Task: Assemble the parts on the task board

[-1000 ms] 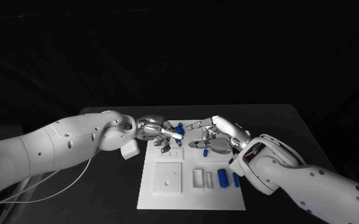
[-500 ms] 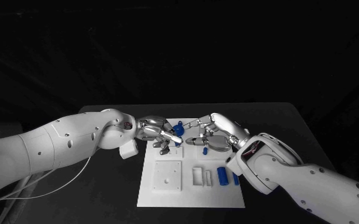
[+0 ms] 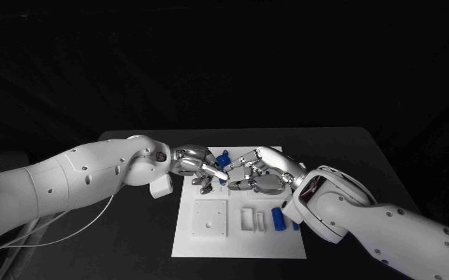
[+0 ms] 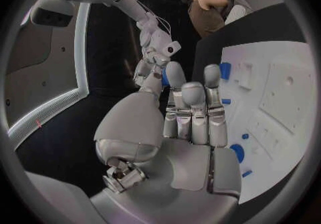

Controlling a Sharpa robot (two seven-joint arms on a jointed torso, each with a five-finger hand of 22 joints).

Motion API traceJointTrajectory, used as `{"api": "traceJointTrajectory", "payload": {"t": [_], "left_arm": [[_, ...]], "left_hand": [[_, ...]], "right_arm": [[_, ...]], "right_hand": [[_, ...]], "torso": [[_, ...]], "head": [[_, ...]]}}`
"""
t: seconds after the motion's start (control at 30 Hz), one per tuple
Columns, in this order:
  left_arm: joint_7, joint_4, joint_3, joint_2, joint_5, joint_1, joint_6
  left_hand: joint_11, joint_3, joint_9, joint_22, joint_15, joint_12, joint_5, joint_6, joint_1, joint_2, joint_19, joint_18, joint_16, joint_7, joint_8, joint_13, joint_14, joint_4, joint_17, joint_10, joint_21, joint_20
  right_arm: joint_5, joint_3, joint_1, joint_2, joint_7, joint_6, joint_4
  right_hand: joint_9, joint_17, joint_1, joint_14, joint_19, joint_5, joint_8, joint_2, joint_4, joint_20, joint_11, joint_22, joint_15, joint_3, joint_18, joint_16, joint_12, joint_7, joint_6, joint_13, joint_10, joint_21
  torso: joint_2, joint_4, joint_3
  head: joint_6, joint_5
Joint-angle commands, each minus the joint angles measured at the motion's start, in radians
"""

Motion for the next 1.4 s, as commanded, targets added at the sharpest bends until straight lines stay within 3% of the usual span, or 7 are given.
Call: {"api": "traceJointTrajectory", "payload": {"t": [0.03, 0.43, 0.6, 0.77, 1.03, 1.2, 1.4], "left_arm": [[0.001, 0.007, 0.002, 0.005, 0.000, 0.002, 0.019], [-0.006, 0.016, 0.002, 0.008, -0.006, 0.002, 0.029], [-0.006, 0.019, 0.002, 0.008, -0.006, 0.002, 0.029], [-0.007, 0.021, 0.001, 0.008, -0.006, 0.002, 0.030], [-0.009, 0.020, 0.001, 0.007, -0.006, 0.002, 0.029], [-0.011, 0.019, 0.001, 0.007, -0.006, 0.002, 0.027], [-0.016, 0.019, 0.001, 0.007, -0.002, 0.002, 0.020]], "left_hand": [[-0.010, -0.003, 0.000, 0.016, -0.003, -0.005, 0.003, 0.022, 0.072, 0.072, -0.001, -0.015, 0.003, -0.021, 0.003, 0.002, -0.006, -0.004, -0.001, 0.030, -0.003, -0.001], [-0.010, -0.003, 0.000, 0.016, -0.003, -0.005, 0.003, 0.022, 0.072, 0.072, -0.001, -0.015, 0.003, -0.021, 0.003, 0.002, -0.006, -0.004, -0.001, 0.030, -0.003, -0.001], [-0.010, -0.005, -0.002, 0.017, -0.003, -0.006, 0.003, 0.023, 0.072, 0.073, -0.001, -0.015, 0.003, -0.021, 0.003, 0.002, -0.006, -0.005, -0.001, 0.030, -0.003, -0.001], [-0.010, -0.005, -0.002, 0.017, -0.003, -0.006, 0.003, 0.023, 0.072, 0.073, -0.001, -0.015, 0.003, -0.021, 0.003, 0.002, -0.006, -0.005, -0.001, 0.030, -0.003, -0.001], [-0.010, -0.006, -0.002, 0.017, -0.003, -0.006, 0.003, 0.023, 0.071, 0.073, -0.001, -0.015, 0.003, -0.021, 0.003, 0.003, -0.007, -0.004, -0.001, 0.030, -0.003, -0.001], [-0.010, -0.007, -0.003, 0.016, -0.003, -0.007, 0.003, 0.022, 0.070, 0.074, -0.002, -0.015, 0.002, -0.021, 0.003, 0.003, -0.008, -0.003, -0.001, 0.030, -0.004, 0.000], [-0.009, -0.010, -0.004, 0.016, -0.002, -0.010, 0.003, 0.022, 0.067, 0.074, -0.003, -0.015, 0.000, -0.021, 0.002, 0.002, -0.010, 0.001, -0.001, 0.029, -0.005, 0.000]], "right_arm": [[-0.005, -0.002, -0.001, 0.005, -0.001, 0.048, 0.000], [-0.005, -0.002, -0.001, 0.011, -0.010, 0.021, -0.009], [-0.012, -0.002, -0.001, 0.014, -0.015, 0.025, -0.012], [-0.027, -0.002, -0.001, 0.014, -0.022, 0.023, -0.017], [-0.035, -0.002, -0.001, 0.016, -0.023, 0.017, -0.020], [-0.038, -0.002, -0.001, 0.017, -0.021, 0.007, -0.021], [-0.039, -0.002, -0.001, 0.020, -0.020, -0.006, -0.021]], "right_hand": [[0.001, -0.001, -0.001, -0.003, 0.002, 0.006, 0.001, 0.007, 0.001, -0.004, 0.000, 0.104, -0.002, -0.004, 0.007, -0.004, 0.002, 0.001, 0.004, 0.000, -0.005, -0.005], [0.001, 0.001, -0.004, -0.003, 0.003, -0.016, 0.001, 0.024, 0.004, -0.004, -0.001, 0.104, -0.002, -0.002, 0.006, -0.003, 0.005, -0.001, 0.011, 0.003, -0.004, -0.005], [0.002, 0.001, -0.001, -0.003, 0.002, -0.048, 0.001, 0.033, 0.001, -0.006, -0.005, 0.104, -0.005, 0.024, 0.005, -0.003, 0.006, -0.008, 0.039, 0.005, -0.005, -0.003], [0.004, 0.005, 0.012, -0.002, 0.002, -0.122, 0.002, 0.041, -0.001, -0.012, -0.014, 0.105, -0.011, 0.077, 0.002, 0.000, 0.009, -0.022, 0.092, 0.009, -0.004, 0.003], [0.008, 0.009, 0.011, -0.002, 0.001, -0.159, 0.003, 0.034, 0.005, -0.020, -0.023, 0.105, -0.018, 0.139, -0.005, -0.001, 0.010, -0.039, 0.159, 0.015, 0.000, 0.007], [0.011, 0.012, 0.015, -0.001, 0.000, -0.195, 0.003, 0.039, 0.009, -0.022, -0.028, 0.106, -0.021, 0.155, -0.006, -0.001, 0.011, -0.046, 0.189, 0.019, 0.004, 0.010], [0.010, 0.016, 0.013, 0.000, 0.000, -0.200, 0.003, 0.039, 0.012, -0.023, -0.029, 0.106, -0.022, 0.158, -0.007, 0.002, 0.012, -0.048, 0.196, 0.021, 0.008, 0.012]], "torso": [[0.000, -0.0011, 0.0008], [0.000, -0.0006, 0.0012], [0.000, -0.0006, 0.0016], [0.000, -0.0003, 0.0012], [0.000, -0.0005, 0.0018], [0.000, -0.0004, 0.0019], [0.000, -0.0010, 0.0020]], "head": [[-0.001, 0.002], [-0.003, 0.003], [-0.005, 0.003], [-0.007, 0.002], [-0.008, 0.003], [-0.010, 0.003], [-0.010, 0.003]]}}
